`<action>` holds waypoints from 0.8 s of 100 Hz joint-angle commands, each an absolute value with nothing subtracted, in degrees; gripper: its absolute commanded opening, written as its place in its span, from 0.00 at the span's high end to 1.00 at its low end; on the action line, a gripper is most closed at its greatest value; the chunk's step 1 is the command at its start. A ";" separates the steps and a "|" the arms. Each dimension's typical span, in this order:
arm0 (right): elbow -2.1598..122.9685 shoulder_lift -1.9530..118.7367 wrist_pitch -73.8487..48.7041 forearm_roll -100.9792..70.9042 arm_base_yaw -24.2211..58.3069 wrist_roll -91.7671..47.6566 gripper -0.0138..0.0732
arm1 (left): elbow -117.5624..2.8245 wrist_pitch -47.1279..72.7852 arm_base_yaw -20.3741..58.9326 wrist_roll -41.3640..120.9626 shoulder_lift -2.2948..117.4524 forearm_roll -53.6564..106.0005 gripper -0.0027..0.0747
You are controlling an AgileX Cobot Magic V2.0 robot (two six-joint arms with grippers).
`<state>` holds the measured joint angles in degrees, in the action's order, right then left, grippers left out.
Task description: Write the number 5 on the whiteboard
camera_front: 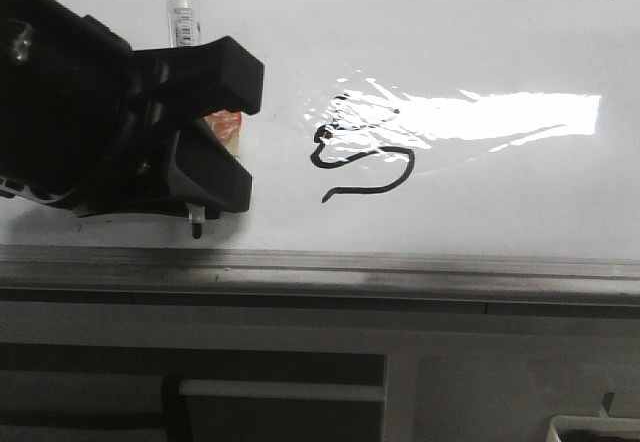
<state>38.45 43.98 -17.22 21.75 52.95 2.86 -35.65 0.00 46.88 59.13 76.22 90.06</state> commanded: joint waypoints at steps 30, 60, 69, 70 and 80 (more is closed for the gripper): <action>40.07 43.49 -13.04 22.33 52.62 2.93 0.91 | -36.47 -6.72 46.34 58.61 76.73 90.74 0.99; 40.07 43.49 -15.33 22.33 52.62 2.93 0.91 | -36.47 -6.99 46.34 58.61 76.83 90.74 0.99; 40.07 43.49 -15.43 22.33 52.62 2.93 0.91 | -36.47 -7.26 46.29 58.61 77.28 90.74 0.99; 40.07 43.49 -15.43 22.33 52.62 2.93 0.91 | -36.47 -7.26 46.29 58.61 77.45 90.74 0.99; 40.07 43.49 -15.43 22.33 52.62 2.93 0.91 | -36.47 -7.26 46.29 58.61 78.51 90.74 0.99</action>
<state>38.45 43.98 -19.10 21.75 52.95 2.90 -35.87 -0.45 46.88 59.13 76.85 90.18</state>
